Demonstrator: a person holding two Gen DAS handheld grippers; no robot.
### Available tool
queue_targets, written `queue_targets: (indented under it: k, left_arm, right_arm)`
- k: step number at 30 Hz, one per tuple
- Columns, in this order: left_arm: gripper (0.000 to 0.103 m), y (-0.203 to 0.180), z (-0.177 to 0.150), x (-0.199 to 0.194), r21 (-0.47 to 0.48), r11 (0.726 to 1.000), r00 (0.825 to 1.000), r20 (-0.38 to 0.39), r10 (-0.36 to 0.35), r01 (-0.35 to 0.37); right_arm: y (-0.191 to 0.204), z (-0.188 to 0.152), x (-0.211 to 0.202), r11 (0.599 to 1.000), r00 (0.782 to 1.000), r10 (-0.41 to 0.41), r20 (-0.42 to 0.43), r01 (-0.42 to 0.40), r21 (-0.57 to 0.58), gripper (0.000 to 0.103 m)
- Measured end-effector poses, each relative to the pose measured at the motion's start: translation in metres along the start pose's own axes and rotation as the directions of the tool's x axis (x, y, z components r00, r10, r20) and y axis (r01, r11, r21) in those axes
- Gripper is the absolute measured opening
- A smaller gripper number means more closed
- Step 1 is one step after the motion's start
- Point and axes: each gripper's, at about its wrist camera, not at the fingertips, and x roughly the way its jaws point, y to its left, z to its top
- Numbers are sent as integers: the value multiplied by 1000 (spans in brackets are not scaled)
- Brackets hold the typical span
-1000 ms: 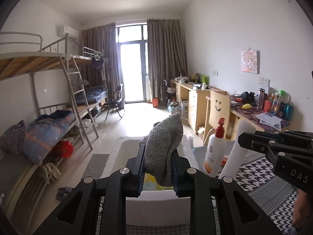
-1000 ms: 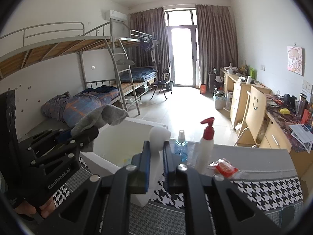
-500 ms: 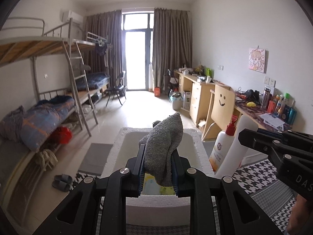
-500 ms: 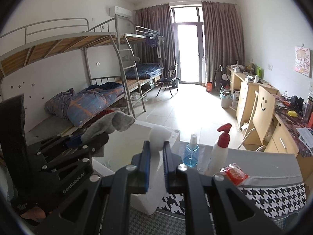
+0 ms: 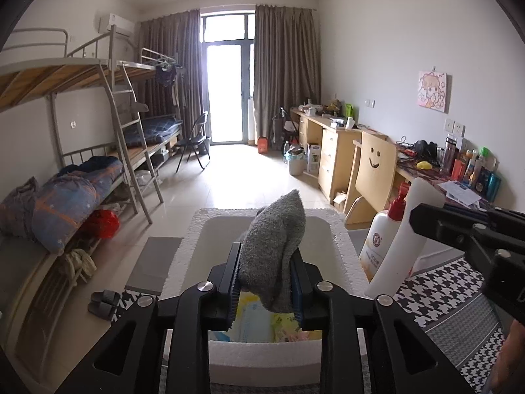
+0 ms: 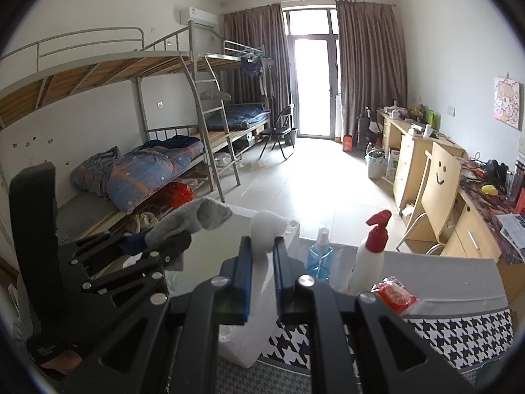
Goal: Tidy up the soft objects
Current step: 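Hold the sock and roller over the foam box opening, then open the left tool to drop the sock while the right tool lowers the roller into the box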
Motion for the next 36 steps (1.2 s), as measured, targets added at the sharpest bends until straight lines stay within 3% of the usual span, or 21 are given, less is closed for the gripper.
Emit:
queue_targets:
  k: [3, 5, 8, 14, 36]
  left_arm:
    - [54, 0, -1, 2, 3, 1000, 1000, -6, 10, -10]
    - [80, 4, -2, 0, -1, 1000, 1000, 6, 18, -18]
    - [93, 9, -3, -7, -7, 1000, 1000, 24, 20, -20]
    - [101, 23, -1, -17, -50, 998, 997, 55, 46, -44]
    - [102, 52, -8, -29, -106, 988, 991, 61, 118, -111]
  right_arm:
    - [1, -2, 0, 1000, 1000, -2, -2, 2, 5, 14]
    - [1, -1, -1, 1000, 1000, -5, 0, 5, 5, 14]
    - [1, -1, -1, 1000, 1000, -8, 4, 8, 5, 14]
    - [4, -1, -1, 1000, 1000, -17, 8, 17, 5, 14]
    - [21, 8, 17, 1000, 1000, 13, -6, -13, -23, 14]
